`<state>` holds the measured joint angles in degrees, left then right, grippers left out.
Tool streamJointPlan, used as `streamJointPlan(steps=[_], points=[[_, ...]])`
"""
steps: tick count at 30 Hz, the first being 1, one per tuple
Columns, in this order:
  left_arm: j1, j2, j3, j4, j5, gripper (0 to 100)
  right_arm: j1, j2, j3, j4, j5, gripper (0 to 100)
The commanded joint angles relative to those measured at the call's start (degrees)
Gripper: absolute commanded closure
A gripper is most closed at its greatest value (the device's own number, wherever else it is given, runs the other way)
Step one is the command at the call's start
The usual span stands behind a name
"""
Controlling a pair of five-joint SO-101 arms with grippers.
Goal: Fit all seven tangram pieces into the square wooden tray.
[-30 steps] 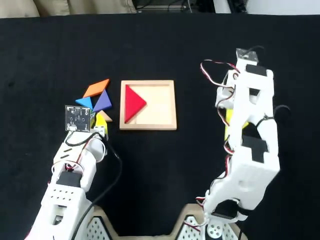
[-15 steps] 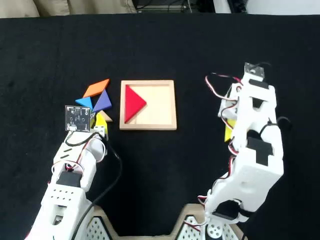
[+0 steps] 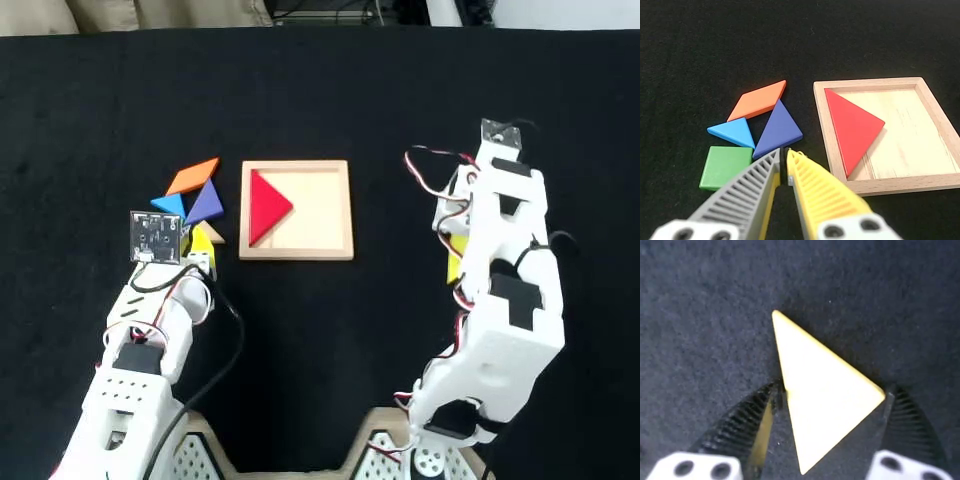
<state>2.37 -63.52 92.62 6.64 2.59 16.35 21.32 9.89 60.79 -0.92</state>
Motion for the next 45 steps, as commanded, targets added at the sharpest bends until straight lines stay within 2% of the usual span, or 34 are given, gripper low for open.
streamJointPlan(steps=[1,11,16,19,25,30,36,45], points=[[0.66,-0.79,-1.54,-0.88,-0.35,96,-0.97,0.22,-3.91,2.29,0.53,68.8],[0.75,-0.79,-1.54,-1.05,-0.35,96,-1.67,-0.04,-7.52,2.64,1.67,69.1],[0.75,-0.79,-1.54,-1.05,-0.35,96,-4.84,-3.03,-9.45,2.64,12.48,73.7],[0.75,-0.79,-1.54,-1.05,-0.35,96,-5.71,-4.70,-9.54,3.34,14.86,76.5],[0.75,-0.79,-1.63,-1.14,-0.35,96,-3.43,-6.99,-9.98,9.93,14.86,75.5],[0.75,-0.79,-1.63,-1.05,-0.35,96,0.18,-9.63,-9.10,10.55,10.46,65.8],[0.75,-0.79,-1.54,-0.97,-0.35,96,-3.16,-6.11,-4.35,6.95,10.02,64.8],[0.75,-0.79,-1.54,-1.05,-0.35,96,-2.99,1.10,-5.05,4.22,7.65,64.8]])
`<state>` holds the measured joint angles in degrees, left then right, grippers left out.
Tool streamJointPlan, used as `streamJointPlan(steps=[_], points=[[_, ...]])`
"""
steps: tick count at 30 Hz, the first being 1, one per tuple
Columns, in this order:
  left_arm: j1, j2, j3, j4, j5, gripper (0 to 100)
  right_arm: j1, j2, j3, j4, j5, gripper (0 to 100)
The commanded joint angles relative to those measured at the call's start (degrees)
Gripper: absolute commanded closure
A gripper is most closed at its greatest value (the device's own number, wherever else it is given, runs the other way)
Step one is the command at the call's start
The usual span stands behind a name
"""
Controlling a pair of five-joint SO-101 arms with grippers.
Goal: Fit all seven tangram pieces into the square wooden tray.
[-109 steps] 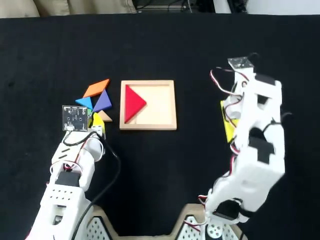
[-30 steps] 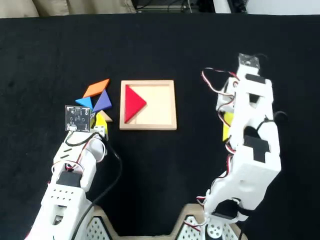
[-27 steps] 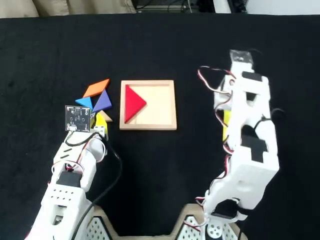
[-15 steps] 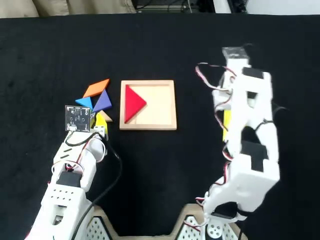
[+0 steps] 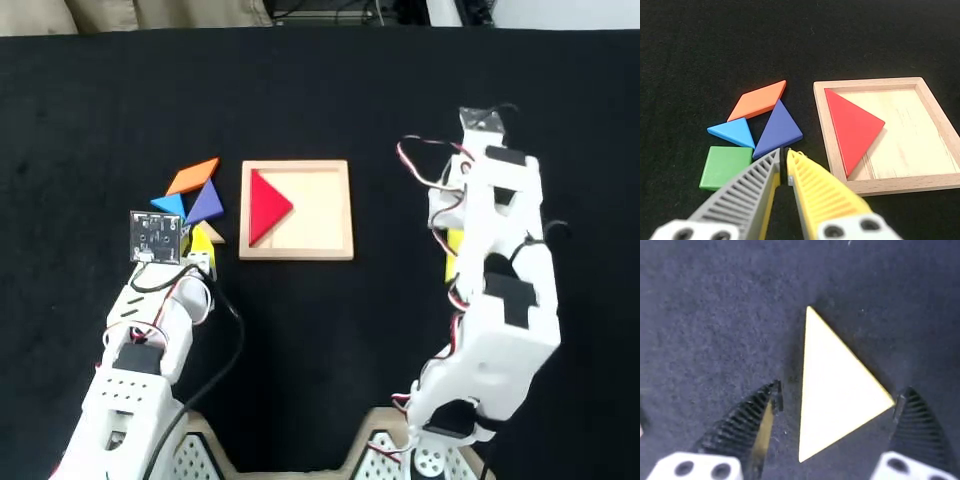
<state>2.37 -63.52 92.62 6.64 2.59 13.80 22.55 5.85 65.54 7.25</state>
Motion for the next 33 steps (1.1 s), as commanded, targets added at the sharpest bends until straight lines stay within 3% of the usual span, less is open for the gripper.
streamJointPlan(steps=[1,25,33], points=[[0.75,-0.79,-1.54,-1.05,-0.35,96,-0.35,0.04,-1.54,-0.35,-0.62,64.9],[0.75,-0.79,-1.54,-1.23,-0.35,96,2.99,0.40,-1.36,2.37,-0.53,64.9],[0.75,-0.79,-1.54,-1.05,-0.35,96,2.81,0.48,-1.45,1.41,-0.26,71.8]])
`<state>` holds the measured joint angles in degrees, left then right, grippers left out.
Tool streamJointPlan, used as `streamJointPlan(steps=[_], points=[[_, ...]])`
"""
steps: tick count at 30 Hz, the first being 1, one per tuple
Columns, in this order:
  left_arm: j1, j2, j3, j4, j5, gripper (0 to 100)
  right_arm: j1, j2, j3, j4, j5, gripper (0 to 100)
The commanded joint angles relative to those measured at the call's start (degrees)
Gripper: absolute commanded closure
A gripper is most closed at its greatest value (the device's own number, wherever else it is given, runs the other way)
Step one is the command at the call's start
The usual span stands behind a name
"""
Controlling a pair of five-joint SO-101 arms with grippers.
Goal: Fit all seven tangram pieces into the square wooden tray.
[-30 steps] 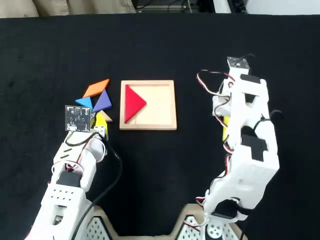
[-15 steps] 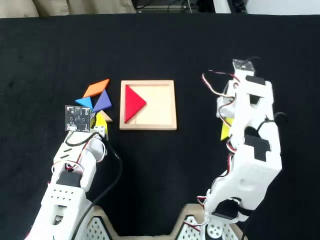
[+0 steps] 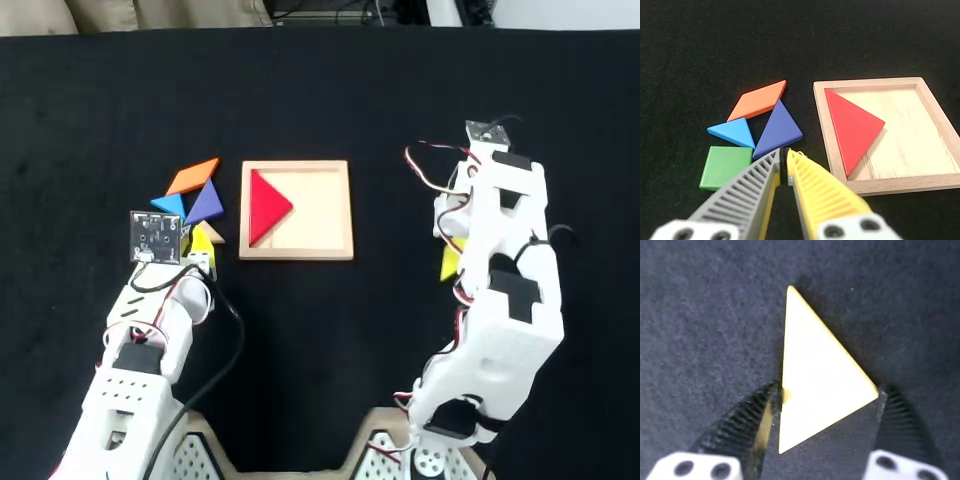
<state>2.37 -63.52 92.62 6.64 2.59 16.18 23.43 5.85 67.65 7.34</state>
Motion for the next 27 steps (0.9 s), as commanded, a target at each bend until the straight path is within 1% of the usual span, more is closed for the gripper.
streamJointPlan(steps=[1,9,16,20,23,27], points=[[0.75,-0.79,-1.54,-1.05,-0.35,96,0.44,-0.40,-1.45,-0.70,-0.35,71.8],[0.75,-0.79,-1.54,-0.97,-0.35,96,0.44,-0.40,-1.36,-3.08,-0.62,72.3],[0.75,-0.79,-1.63,-1.05,-0.35,96,0.44,-2.15,-2.77,-2.73,-0.09,72.3],[0.75,-0.79,-1.63,-1.14,-0.35,96,0.26,-6.55,-3.38,-1.58,5.10,72.3],[0.75,-0.79,-1.63,-1.14,-0.35,96,-1.14,-9.71,-2.95,0.18,8.00,72.3],[0.75,-0.79,-1.63,-1.14,-0.35,96,-3.34,-11.30,-3.12,1.49,9.93,72.3]])
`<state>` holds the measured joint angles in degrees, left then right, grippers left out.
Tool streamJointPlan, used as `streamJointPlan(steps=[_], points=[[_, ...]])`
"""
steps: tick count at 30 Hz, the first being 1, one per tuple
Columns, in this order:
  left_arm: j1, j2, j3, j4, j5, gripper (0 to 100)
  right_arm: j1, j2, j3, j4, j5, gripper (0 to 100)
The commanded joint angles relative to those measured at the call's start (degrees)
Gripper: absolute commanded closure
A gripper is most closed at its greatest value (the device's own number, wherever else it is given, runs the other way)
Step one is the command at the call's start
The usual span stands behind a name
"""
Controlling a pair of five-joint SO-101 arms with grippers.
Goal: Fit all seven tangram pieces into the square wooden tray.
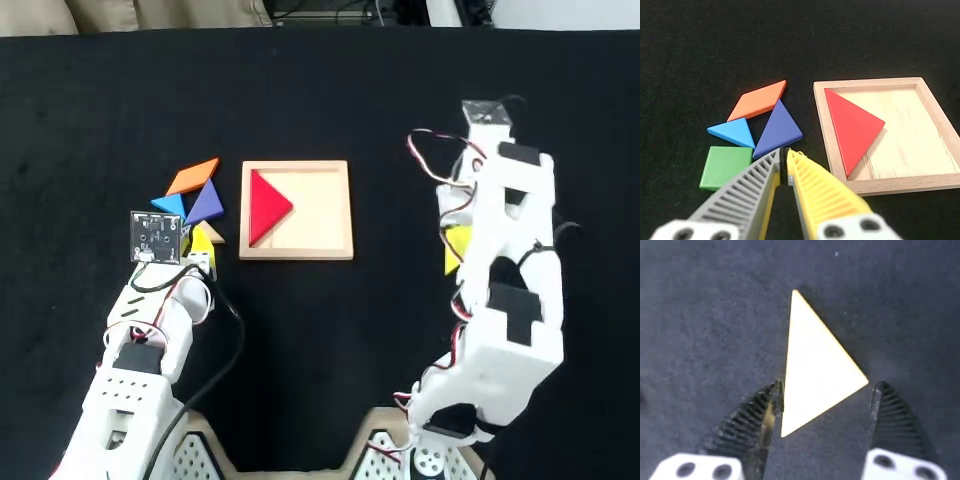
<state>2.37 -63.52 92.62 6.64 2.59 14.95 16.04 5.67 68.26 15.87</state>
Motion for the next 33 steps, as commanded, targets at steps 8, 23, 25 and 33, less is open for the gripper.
streamJointPlan(steps=[8,23,25,33], points=[[0.75,-0.79,-1.63,-0.97,-0.35,96,-1.49,-3.82,-1.45,0.88,-3.60,71.9],[0.75,-0.79,-1.63,-0.97,-0.35,96,-0.18,0.40,0.04,-2.02,-3.96,61.2],[0.75,-0.79,-1.63,-0.97,-0.35,96,-0.09,2.07,-0.22,-2.46,-3.96,61.0],[0.75,-0.79,-1.63,-0.97,-0.35,96,0.09,7.96,-3.21,-3.08,-3.96,64.4]])
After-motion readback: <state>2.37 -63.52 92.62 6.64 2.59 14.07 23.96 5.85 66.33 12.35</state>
